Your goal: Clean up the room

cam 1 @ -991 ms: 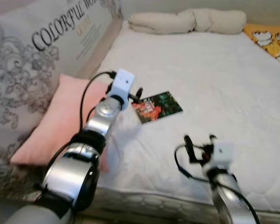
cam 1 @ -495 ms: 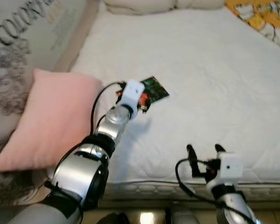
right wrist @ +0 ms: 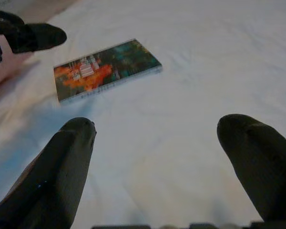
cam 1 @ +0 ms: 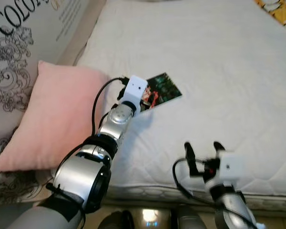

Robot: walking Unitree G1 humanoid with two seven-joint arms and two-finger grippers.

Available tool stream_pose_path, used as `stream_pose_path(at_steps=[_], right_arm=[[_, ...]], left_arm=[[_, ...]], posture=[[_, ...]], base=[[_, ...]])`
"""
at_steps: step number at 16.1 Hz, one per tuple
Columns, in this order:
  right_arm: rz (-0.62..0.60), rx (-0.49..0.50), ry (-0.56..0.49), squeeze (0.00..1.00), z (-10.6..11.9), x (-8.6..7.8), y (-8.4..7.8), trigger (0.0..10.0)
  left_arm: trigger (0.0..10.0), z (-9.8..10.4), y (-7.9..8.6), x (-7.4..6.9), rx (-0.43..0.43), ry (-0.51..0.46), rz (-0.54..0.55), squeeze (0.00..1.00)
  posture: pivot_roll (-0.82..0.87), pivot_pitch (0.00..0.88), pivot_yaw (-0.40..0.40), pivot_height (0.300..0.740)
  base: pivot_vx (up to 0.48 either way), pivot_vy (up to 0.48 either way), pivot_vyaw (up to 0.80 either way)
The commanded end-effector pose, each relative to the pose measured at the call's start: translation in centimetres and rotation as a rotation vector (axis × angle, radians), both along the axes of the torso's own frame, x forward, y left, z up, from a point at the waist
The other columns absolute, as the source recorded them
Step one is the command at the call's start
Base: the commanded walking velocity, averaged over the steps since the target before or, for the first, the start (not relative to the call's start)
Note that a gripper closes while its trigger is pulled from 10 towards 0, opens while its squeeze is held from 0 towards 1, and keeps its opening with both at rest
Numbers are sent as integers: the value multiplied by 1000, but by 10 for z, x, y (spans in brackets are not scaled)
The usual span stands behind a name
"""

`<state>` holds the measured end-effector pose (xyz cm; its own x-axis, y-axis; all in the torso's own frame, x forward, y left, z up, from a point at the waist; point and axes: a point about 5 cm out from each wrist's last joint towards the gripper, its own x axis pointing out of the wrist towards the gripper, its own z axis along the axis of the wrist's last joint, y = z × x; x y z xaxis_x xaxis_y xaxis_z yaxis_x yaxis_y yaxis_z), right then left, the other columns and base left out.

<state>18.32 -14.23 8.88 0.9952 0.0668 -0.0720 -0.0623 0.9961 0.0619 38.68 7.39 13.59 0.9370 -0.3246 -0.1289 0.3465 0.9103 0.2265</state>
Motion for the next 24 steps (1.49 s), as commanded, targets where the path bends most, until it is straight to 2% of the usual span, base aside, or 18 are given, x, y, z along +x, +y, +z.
stream_pose_path(at_steps=[1, 4, 9, 14, 17, 21, 22, 24], right_arm=[[-22, -5, 4, 0, 3, -5, -2, 10000], [-18, -23, 6, 0, 10, -23, -2, 10000], [-26, -49, 71, 0, 9, -51, 0, 10000], [-33, -49, 98, 0, 11, -61, 2, 10000], [-26, -50, 109, 0, 11, -63, 4, 10000], [-28, -52, 117, 0, 11, -64, 5, 10000], [-27, -51, 117, 0, 11, -63, 5, 10000], [-26, -49, 114, 0, 11, -61, 5, 10000]], left_arm=[[10000, 3, -2, 2, 15, 7, 0, 0], [10000, 3, -7, 2, 32, 11, 4, 0], [10000, 2, -11, 1, 84, -2, 12, 0], [10000, -9, -11, -4, 130, 19, -2, 0], [10000, -9, -15, -5, 231, -44, 12, 0], [10000, -9, -17, -5, 255, -48, 23, 0], [10000, -11, -15, -5, 240, -18, 49, 0], [10000, -16, -9, -4, 87, 107, 162, 0]], posture=[[-352, 241, 95, 740], [-396, 276, 102, 740], [-454, 337, 111, 740], [-463, 363, 108, 740], [-466, 367, 105, 740], [-469, 370, 105, 740], [-468, 369, 106, 740], [-463, 364, 107, 740]], base=[[0, 0, 0], [0, 0, 0], [0, 0, 0], [0, 0, 0], [0, 0, 0], [0, 0, 0], [0, 0, 0], [0, 0, 0]])
